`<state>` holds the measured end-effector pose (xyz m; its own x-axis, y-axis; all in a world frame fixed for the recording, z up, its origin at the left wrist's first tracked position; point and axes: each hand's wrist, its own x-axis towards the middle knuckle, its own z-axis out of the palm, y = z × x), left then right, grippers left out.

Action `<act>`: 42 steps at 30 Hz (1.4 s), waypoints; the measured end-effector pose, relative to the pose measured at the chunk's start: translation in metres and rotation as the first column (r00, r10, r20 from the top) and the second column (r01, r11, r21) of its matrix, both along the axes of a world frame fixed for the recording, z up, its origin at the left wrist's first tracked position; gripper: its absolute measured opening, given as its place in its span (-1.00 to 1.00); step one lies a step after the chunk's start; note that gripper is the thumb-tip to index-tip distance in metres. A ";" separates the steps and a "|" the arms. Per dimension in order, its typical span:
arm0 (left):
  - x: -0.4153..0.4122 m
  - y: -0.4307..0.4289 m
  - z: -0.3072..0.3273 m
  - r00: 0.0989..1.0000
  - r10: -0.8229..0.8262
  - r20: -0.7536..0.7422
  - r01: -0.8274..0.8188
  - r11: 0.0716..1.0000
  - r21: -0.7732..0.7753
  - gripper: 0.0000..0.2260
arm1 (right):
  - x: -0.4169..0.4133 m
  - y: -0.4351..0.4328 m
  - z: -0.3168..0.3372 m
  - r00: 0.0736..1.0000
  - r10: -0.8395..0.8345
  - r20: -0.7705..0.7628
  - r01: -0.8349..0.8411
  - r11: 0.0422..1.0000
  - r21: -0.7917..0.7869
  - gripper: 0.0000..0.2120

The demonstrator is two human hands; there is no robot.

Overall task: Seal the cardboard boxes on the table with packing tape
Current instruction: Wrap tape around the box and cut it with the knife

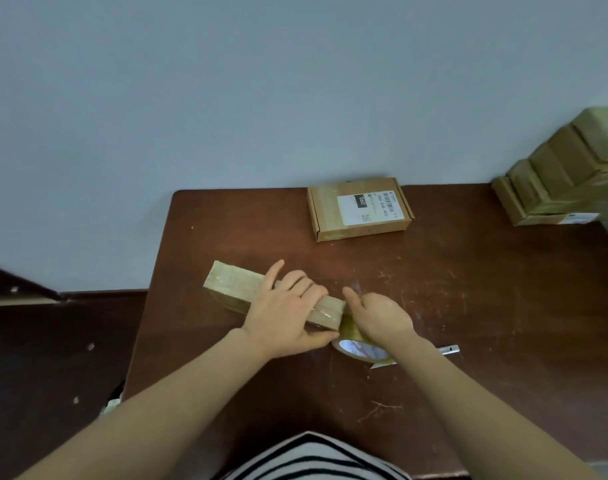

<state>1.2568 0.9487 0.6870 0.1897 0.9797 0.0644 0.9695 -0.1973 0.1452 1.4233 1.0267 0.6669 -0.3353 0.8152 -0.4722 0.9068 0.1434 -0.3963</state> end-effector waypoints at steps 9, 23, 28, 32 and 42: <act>0.010 0.004 -0.003 0.996 -0.002 0.091 0.020 0.980 -0.199 -0.28 | 0.019 -0.029 0.000 0.771 -0.472 -0.427 0.133 0.776 -0.617 -0.75; 0.010 -0.001 -0.006 0.998 -0.003 0.065 0.001 0.999 0.035 -0.68 | 0.009 -0.044 -0.013 0.679 -0.545 -0.492 0.124 0.746 -0.654 -0.78; 0.009 0.009 -0.002 0.998 -0.033 -0.060 0.033 0.999 -0.007 -0.59 | 0.010 -0.050 -0.006 0.661 -0.583 -0.472 0.138 0.713 -0.687 -0.73; 0.011 0.013 0.006 0.998 -0.068 -0.017 0.068 0.998 0.003 -0.65 | 0.015 -0.040 0.017 0.664 -0.543 -0.514 0.155 0.773 -0.616 -0.73; -0.009 0.044 0.079 0.251 0.534 0.807 -0.377 0.822 -0.426 -0.75 | -0.003 0.015 0.161 0.450 -0.135 -0.883 -0.122 0.970 -0.210 -0.59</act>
<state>1.2473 0.9932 0.7658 -0.3794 0.8940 -0.2383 0.1885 0.3268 0.9261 1.4204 1.0419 0.8282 -0.6681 0.7404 -0.0735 0.0397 -0.0631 -0.9972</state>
